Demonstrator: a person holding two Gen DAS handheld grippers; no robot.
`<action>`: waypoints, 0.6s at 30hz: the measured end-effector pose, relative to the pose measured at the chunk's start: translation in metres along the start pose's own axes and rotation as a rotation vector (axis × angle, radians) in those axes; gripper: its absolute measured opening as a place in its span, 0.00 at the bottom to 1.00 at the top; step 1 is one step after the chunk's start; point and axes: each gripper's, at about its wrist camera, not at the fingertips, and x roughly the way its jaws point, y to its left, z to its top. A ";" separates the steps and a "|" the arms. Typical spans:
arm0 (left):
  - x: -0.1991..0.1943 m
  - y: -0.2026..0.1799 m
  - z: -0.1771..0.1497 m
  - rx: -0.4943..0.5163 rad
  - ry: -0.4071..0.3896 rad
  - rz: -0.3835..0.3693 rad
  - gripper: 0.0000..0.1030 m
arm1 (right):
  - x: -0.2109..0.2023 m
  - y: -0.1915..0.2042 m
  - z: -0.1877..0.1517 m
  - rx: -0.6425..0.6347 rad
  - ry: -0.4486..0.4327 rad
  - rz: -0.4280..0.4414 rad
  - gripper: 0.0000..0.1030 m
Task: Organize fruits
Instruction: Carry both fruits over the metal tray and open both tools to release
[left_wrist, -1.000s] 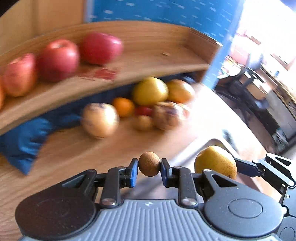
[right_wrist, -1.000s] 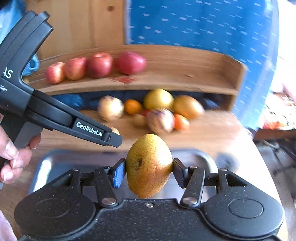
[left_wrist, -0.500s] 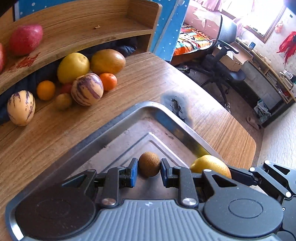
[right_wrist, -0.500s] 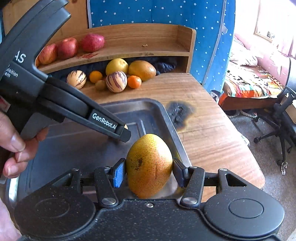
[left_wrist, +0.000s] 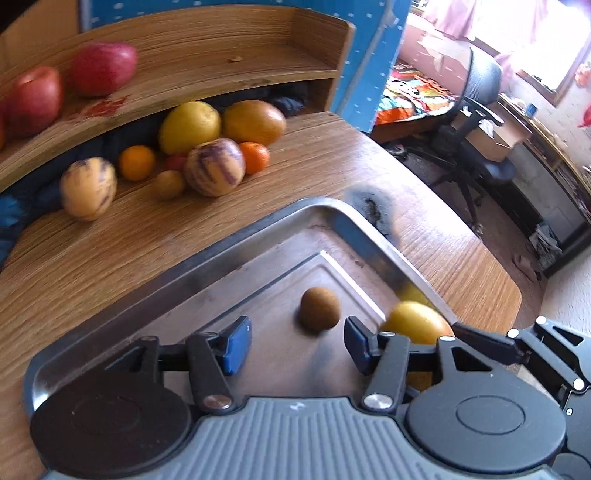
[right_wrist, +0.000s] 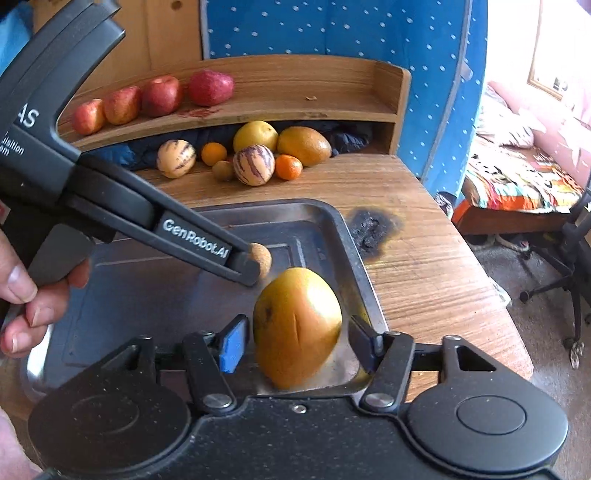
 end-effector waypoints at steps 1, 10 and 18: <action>-0.003 0.001 -0.003 -0.010 0.000 0.010 0.66 | -0.002 0.000 -0.001 -0.003 -0.003 0.006 0.66; -0.041 0.015 -0.039 -0.101 0.000 0.100 0.98 | -0.023 0.007 -0.013 -0.041 -0.028 0.074 0.93; -0.070 0.024 -0.078 -0.167 0.020 0.184 0.99 | -0.041 0.015 -0.028 -0.068 -0.014 0.118 0.99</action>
